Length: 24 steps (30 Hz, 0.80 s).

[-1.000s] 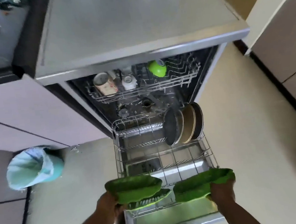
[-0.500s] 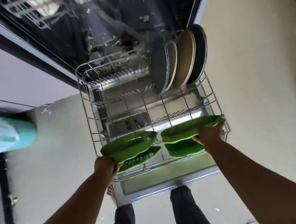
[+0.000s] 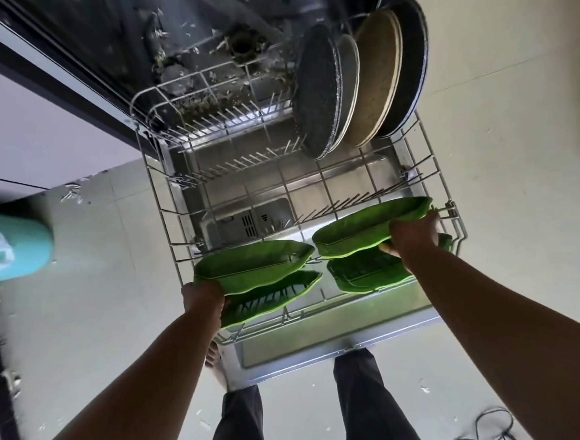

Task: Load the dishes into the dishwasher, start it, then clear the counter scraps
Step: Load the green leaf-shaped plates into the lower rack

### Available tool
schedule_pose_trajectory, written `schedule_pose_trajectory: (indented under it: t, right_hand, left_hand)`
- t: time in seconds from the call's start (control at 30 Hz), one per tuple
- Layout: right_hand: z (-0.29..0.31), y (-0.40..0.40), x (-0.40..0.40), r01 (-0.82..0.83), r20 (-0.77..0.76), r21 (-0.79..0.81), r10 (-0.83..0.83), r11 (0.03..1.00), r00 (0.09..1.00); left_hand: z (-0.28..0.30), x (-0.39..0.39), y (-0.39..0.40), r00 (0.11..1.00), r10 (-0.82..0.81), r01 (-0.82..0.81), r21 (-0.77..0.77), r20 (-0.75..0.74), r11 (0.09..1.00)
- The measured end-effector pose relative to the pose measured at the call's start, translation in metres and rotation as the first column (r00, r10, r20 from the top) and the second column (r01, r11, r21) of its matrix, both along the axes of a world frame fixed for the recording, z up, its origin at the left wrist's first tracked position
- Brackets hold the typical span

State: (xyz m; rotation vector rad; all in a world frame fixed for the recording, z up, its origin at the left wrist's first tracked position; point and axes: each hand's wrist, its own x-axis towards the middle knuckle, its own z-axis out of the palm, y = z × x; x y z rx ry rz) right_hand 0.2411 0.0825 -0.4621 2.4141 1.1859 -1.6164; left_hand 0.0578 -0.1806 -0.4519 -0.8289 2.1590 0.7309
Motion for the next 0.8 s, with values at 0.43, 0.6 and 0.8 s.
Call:
schedule_pose_trajectory:
  t: [0.43,0.6,0.8]
  right_hand:
    - [0.024,0.000,0.000,-0.254,0.185,-0.040,0.257,0.966,0.948]
    - [0.036,-0.014,0.002,-0.408,0.255,-0.033,0.402,0.912,0.879]
    - [0.056,-0.044,0.000,-0.663,0.382,-0.004,0.614,0.749,0.691]
  left_hand:
    - [0.007,-0.002,-0.013,0.821,-0.547,0.570,-0.212,0.163,0.793]
    - [0.017,-0.006,-0.029,0.675,-0.719,0.734,-0.240,0.165,0.635]
    - [0.046,-0.009,-0.038,0.541,-0.832,0.833,-0.208,0.121,0.512]
